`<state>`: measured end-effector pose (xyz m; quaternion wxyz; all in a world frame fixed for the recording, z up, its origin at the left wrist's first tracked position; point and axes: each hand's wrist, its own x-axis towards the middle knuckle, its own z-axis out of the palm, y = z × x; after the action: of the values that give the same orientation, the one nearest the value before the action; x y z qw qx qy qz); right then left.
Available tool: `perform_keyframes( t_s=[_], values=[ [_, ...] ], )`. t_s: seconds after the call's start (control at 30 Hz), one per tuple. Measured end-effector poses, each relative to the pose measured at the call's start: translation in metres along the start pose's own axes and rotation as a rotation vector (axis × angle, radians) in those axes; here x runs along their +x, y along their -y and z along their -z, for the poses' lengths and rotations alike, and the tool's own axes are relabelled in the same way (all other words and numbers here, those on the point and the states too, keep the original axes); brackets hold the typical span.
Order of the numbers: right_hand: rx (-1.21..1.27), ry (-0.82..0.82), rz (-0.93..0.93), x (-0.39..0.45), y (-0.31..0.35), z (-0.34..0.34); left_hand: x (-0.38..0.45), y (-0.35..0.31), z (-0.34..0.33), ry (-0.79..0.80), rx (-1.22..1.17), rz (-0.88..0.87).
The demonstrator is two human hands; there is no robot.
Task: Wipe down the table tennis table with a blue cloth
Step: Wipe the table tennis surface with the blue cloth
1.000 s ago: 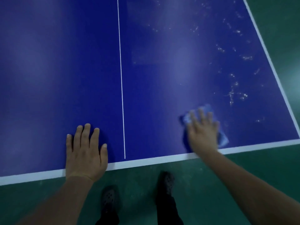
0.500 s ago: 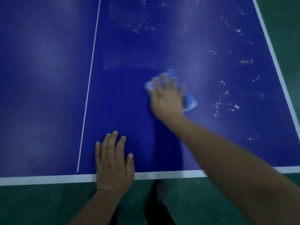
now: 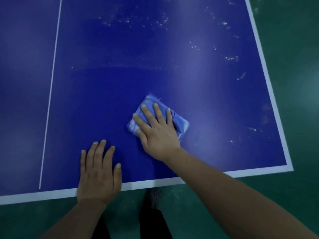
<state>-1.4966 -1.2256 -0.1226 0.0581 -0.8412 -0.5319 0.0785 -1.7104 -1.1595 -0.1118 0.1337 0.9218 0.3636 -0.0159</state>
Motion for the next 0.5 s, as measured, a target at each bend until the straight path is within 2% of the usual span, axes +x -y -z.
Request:
perform_keyframes(
  t_s=[0.03,0.07,0.13,0.2,0.27,0.3,0.33,0.4,0.5],
  values=[
    [0.013,0.005,0.023,-0.004,-0.017,0.004,-0.001,0.001,0.0,-0.005,-0.004,0.0],
    [-0.015,-0.013,-0.071,-0.007,-0.048,0.009,0.0,0.0,0.0,-0.009,-0.006,-0.002],
    [-0.095,-0.038,-0.433,-0.014,-0.126,0.024,0.001,-0.001,-0.002,-0.012,-0.002,-0.007],
    [-0.034,-0.03,-0.825,-0.024,-0.199,0.044,0.0,-0.002,-0.003,-0.019,0.0,-0.009],
    [0.089,-0.032,-1.065,-0.02,-0.226,0.058,0.0,-0.002,-0.003,-0.026,0.002,-0.01],
    [0.107,-0.046,-1.104,-0.011,-0.222,0.058,0.0,-0.002,-0.002,-0.026,0.003,-0.009],
    [0.101,-0.067,-1.078,0.0,-0.207,0.054,0.0,-0.002,-0.002,-0.027,0.004,-0.009],
    [0.068,-0.072,-0.86,0.013,-0.156,0.04,0.001,-0.003,-0.002,-0.023,0.007,-0.013],
    [-0.025,-0.021,-0.276,-0.026,-0.055,0.009,0.001,-0.003,-0.002,-0.013,0.012,-0.002]
  ],
)
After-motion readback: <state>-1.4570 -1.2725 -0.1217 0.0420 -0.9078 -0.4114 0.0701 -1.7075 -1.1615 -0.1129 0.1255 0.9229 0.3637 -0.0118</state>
